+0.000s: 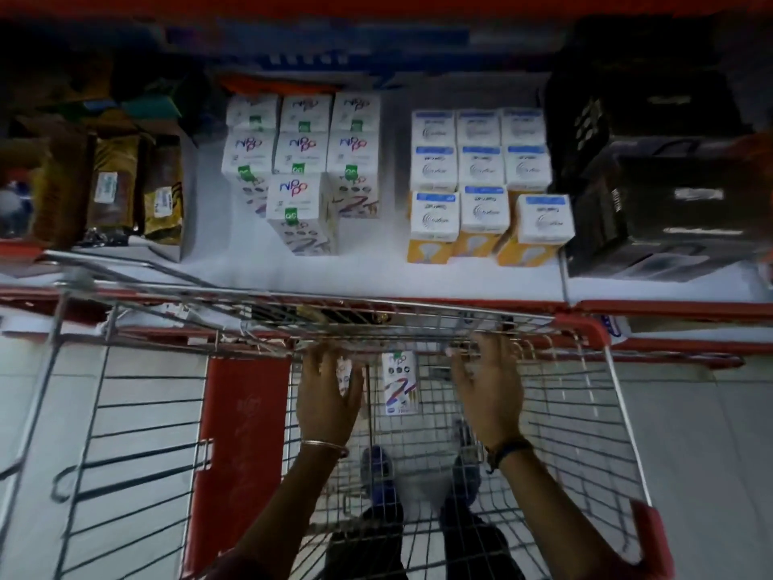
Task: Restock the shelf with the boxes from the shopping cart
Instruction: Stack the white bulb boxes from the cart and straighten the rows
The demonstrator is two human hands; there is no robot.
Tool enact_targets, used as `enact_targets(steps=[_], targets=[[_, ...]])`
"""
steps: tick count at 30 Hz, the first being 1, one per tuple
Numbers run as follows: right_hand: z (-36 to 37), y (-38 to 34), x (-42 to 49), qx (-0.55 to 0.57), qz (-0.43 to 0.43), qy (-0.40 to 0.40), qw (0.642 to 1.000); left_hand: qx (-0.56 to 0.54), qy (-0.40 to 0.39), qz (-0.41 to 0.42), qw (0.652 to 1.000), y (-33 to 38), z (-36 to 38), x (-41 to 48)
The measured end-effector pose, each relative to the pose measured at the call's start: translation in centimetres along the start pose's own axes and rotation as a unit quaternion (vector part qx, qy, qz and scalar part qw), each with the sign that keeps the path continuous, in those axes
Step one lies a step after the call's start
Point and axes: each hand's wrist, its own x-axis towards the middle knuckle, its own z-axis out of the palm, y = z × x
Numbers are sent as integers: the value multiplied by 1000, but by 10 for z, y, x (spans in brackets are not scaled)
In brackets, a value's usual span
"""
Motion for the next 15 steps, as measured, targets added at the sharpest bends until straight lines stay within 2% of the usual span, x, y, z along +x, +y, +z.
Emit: enact_targets(steps=[4,7,9,12,15], targets=[[72,15,-10,-40,67,-138,987,-37,-91,-110,989,-55,38,-1],[128,27,-10,-53,144,-227,962,-53,-130,-216,966,-84,66,3],[157,35,-8,-61,185,-266,944,-56,-147,-255,954,-100,83,8],[185,36,-7,-67,221,-279,932,-38,-171,-292,940,-118,105,18],[196,29,-4,-73,227,-242,941,-4,-178,-280,943,-125,116,24]])
